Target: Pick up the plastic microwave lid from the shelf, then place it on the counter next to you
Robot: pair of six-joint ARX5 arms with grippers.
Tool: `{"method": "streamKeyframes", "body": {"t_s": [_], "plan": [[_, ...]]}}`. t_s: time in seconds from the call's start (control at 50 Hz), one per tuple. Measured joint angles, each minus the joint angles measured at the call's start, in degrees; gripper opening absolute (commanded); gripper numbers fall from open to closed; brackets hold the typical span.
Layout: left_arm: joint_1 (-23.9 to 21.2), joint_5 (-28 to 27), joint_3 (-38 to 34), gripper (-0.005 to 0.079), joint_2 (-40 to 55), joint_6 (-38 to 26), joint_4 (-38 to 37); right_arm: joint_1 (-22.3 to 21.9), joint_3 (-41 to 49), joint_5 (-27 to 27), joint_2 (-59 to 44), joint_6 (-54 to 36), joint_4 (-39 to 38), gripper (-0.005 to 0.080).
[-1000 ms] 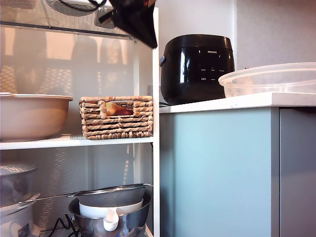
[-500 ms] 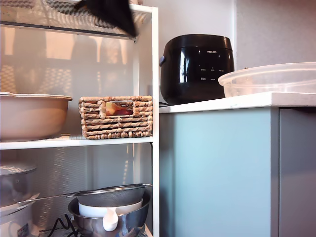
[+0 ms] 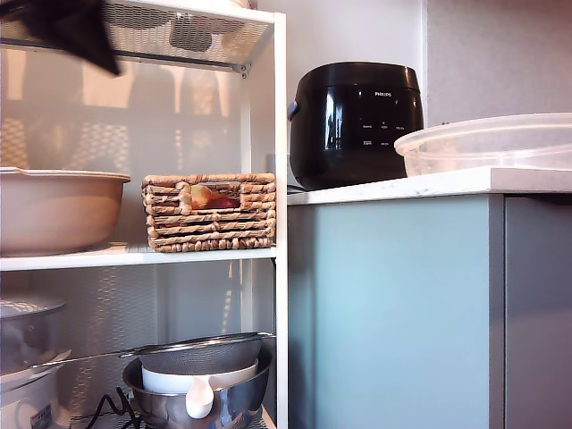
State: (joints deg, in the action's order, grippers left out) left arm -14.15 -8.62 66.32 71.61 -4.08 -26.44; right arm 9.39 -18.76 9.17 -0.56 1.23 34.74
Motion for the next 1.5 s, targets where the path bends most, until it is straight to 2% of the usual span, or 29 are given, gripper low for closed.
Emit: {"method": "streamKeyframes", "body": {"t_s": [0.14, 0.42, 0.6, 0.82, 1.06, 1.32, 1.5], "plan": [[3.67, -0.28, -5.97, -0.0019, -4.26, 0.57, 2.69, 0.00, 0.00, 0.00, 0.00, 0.00, 2.40, -0.0012], [10.88, -0.44, -14.03, -0.0019, -12.07, 0.83, 5.79, 0.00, 0.00, 0.00, 0.00, 0.00, 2.54, -0.0012], [14.62, -4.31, -19.76, -0.0020, -17.70, 0.94, 8.72, 0.00, 0.00, 0.00, 0.00, 0.00, 2.54, -0.0012], [14.73, -6.05, -29.49, -0.0020, -27.96, 4.22, 13.33, 0.00, 0.00, 0.00, 0.00, 0.00, 2.54, -0.0012], [14.62, -4.44, -38.93, -0.0019, -37.99, 8.48, 14.45, 0.00, 0.00, 0.00, 0.00, 0.00, 2.54, -0.0012], [14.62, -0.35, -44.74, -0.0019, -50.36, 11.76, 14.45, 0.00, 0.00, 0.00, 0.00, 0.00, 2.54, -0.0012], [14.62, -0.02, -47.34, -0.0019, -57.57, 13.35, 12.22, 0.00, 0.00, 0.00, 0.00, 0.00, 2.51, -0.0012]]}}
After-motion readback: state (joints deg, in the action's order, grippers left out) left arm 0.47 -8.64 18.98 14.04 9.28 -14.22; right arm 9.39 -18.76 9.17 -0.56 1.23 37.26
